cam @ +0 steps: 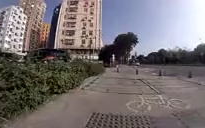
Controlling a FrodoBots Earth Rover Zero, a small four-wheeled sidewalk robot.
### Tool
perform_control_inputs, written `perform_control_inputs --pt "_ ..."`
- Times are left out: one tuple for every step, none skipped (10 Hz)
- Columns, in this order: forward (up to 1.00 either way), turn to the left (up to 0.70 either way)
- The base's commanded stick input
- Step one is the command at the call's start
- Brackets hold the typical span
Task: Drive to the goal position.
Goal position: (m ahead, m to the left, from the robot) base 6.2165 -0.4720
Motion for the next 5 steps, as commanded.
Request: perform_control_inputs --pt "0.70 0.00" --pt "0.70 0.00" --pt "0.70 0.00" --pt "0.70 0.00" --pt "0.70 0.00"
